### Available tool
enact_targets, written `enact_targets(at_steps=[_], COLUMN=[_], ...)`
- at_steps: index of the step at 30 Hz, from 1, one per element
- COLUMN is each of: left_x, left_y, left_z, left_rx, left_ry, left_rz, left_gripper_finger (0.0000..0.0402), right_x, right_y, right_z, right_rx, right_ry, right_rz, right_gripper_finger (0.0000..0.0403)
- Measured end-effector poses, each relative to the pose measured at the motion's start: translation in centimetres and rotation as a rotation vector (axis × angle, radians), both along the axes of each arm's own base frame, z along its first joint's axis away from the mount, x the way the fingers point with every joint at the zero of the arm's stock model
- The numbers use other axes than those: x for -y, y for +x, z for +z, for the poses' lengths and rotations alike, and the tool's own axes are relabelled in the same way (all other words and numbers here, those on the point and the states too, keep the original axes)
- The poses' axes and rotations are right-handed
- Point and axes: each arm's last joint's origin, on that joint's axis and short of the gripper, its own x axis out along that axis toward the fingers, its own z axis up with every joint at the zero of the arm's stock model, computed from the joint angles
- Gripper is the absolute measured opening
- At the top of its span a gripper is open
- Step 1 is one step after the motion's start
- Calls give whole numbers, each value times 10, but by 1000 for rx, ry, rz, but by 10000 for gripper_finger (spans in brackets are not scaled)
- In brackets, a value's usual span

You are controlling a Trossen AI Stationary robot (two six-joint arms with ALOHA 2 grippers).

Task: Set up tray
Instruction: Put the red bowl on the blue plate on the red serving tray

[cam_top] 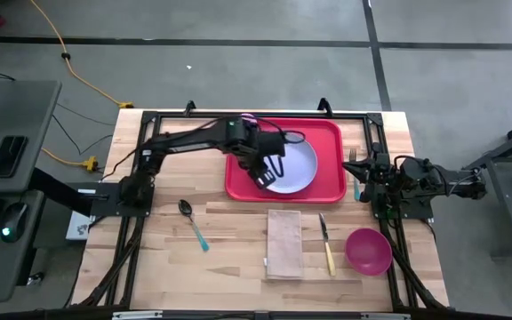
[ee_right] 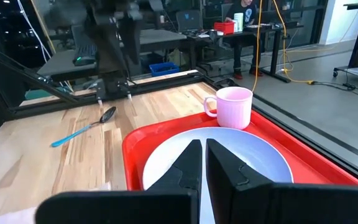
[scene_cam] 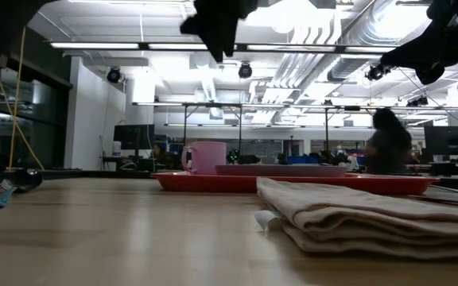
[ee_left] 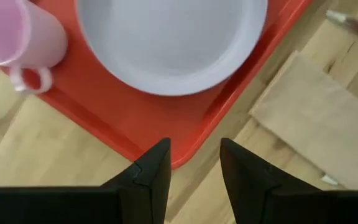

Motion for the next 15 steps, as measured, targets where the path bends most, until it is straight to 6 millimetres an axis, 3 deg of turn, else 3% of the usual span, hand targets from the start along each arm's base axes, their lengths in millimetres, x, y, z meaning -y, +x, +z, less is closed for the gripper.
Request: enact_targets(at_steps=[6, 15], left_x=[8, 19], left_y=[-21, -32], left_z=[29, 42], left_rx=[83, 124], left_ry=[47, 75], left_rz=[26, 16], left_gripper_finger=[166, 166], right_x=[0, 0], right_y=[0, 0], right_z=[-2, -1], right_rx=[-16, -15], right_ry=[-1, -1], right_rz=[0, 0], right_gripper_finger=[0, 0])
